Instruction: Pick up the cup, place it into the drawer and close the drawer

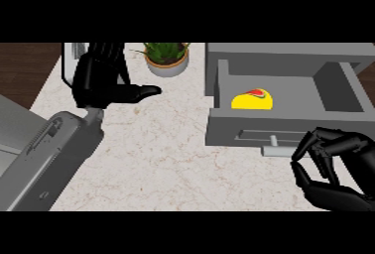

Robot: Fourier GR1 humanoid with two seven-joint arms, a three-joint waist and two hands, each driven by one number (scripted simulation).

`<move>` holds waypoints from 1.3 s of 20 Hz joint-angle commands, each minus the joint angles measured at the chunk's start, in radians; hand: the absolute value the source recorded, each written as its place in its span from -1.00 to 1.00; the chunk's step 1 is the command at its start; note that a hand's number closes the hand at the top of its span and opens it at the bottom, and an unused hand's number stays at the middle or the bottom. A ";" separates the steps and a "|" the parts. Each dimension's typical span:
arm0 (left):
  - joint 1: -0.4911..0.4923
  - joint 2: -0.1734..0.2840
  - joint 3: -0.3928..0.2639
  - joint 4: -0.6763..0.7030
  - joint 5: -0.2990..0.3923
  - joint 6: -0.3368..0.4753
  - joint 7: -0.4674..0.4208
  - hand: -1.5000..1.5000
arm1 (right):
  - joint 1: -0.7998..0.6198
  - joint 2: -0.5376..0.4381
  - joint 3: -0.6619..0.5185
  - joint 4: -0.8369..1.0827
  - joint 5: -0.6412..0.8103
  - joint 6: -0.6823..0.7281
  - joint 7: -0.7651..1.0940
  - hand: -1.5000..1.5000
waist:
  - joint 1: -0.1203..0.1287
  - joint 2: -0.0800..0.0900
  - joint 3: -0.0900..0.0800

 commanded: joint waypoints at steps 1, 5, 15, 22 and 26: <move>0.180 0.043 0.013 -0.122 -0.004 -0.050 -0.034 -1.00 | -0.065 0.007 0.069 0.078 0.152 -0.026 -0.021 1.00 | -0.004 0.006 0.000; 0.213 0.114 0.067 -0.127 0.035 -0.122 -0.013 -1.00 | -0.053 -0.099 0.144 0.068 0.356 0.006 -0.121 1.00 | -0.002 0.006 -0.001; 0.442 0.151 0.173 -0.205 0.027 -0.262 -0.067 -1.00 | -0.208 -0.018 0.259 0.446 0.666 -0.161 -0.249 1.00 | -0.020 0.009 0.000; 0.484 0.151 0.241 -0.151 0.011 -0.374 -0.074 -1.00 | -0.276 0.050 0.302 0.730 0.814 -0.269 -0.297 -1.00 | -0.024 0.011 0.000; 0.580 0.156 0.274 -0.260 0.008 -0.388 -0.055 -1.00 | -0.448 0.061 0.226 0.952 0.804 -0.254 -0.350 -1.00 | -0.016 0.010 0.000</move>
